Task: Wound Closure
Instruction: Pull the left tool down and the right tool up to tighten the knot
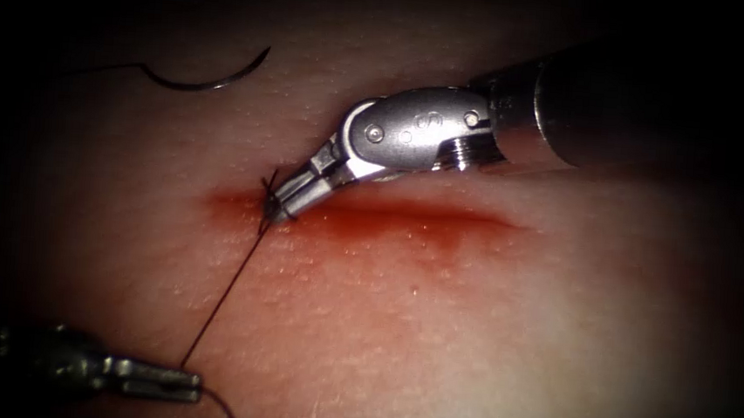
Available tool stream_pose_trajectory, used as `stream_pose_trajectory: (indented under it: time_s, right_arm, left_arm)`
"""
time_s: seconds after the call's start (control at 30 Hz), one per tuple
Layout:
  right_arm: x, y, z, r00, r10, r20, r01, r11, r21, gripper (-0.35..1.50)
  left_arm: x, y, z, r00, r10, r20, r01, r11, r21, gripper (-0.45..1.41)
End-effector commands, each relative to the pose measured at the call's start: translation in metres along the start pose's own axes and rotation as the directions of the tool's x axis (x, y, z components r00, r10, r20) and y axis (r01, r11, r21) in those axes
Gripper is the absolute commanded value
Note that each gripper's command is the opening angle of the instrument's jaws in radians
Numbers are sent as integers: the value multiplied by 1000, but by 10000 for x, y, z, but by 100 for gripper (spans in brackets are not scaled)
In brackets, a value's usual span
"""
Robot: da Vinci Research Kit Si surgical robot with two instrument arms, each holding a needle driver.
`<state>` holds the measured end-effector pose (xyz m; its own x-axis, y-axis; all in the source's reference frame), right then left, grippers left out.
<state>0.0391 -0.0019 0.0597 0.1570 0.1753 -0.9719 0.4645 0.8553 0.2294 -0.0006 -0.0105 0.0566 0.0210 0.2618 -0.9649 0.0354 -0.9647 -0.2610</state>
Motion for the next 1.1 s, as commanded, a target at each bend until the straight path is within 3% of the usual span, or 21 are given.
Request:
stream_pose_trajectory:
  time_s: [0.03, 0.4, 0.73, 1.1]
  right_arm:
    - [-5, 10, 2, 1000, -2, 3, 2, 1000, -8, -35]
    - [-11, 25, 1, 999, 12, 37, -8, 995, -96, -35]
    - [-16, 41, 0, 994, 80, 71, -63, 975, -213, -35]
    - [-31, 37, 10, 974, 169, 149, -113, 939, -324, -35]
  left_arm:
    - [-5, 7, 7, 1000, -4, 0, 4, 1000, -10, -45]
    - [-2, 72, 38, 999, -46, 26, 49, 985, -163, -45]
    - [11, 101, 54, 997, -74, 8, 74, 973, -220, -45]
    - [16, 119, 60, 996, -90, -1, 87, 963, -256, -45]
